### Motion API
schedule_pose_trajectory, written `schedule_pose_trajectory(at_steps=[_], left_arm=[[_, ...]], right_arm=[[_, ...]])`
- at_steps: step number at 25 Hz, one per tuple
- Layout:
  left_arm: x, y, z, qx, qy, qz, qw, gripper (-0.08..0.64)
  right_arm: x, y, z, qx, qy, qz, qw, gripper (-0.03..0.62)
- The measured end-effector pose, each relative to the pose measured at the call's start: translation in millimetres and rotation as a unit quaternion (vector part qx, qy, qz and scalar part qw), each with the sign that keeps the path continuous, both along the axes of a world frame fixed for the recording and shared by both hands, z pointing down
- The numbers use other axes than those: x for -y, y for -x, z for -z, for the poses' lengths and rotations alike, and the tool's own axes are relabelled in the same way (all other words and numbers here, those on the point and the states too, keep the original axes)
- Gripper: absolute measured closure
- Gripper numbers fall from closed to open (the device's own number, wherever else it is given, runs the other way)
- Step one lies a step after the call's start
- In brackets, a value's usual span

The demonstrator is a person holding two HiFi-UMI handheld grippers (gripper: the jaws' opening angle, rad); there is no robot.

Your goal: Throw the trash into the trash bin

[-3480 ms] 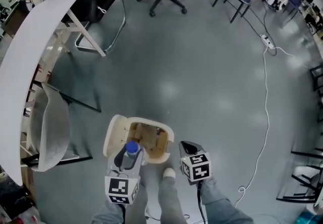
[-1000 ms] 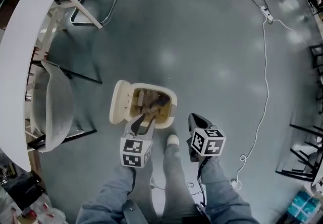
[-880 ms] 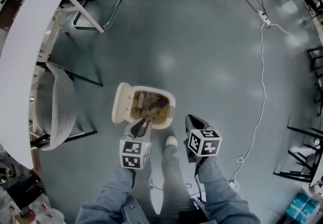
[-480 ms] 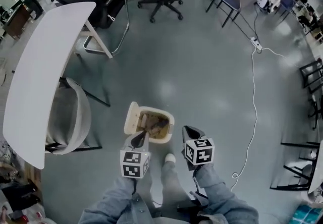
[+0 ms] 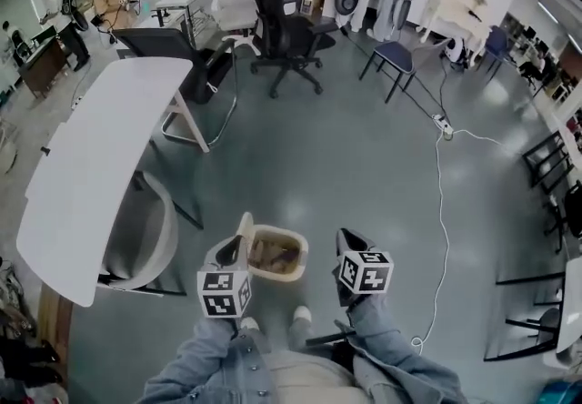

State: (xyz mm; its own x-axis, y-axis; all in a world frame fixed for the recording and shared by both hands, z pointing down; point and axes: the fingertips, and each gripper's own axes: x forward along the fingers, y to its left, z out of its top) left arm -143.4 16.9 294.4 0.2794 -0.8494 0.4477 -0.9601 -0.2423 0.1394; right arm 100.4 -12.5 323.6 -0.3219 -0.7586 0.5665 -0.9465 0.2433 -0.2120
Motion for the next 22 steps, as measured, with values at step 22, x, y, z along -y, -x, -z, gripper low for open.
schedule_pose_trajectory(at_steps=[22], left_arm=[[-8.2, 21.5, 30.6, 0.008, -0.03, 0.046, 0.9985, 0.551]], right_arm=[[-30.1, -39.2, 29.5, 0.0, -0.011, -0.055, 0.998, 0.589]])
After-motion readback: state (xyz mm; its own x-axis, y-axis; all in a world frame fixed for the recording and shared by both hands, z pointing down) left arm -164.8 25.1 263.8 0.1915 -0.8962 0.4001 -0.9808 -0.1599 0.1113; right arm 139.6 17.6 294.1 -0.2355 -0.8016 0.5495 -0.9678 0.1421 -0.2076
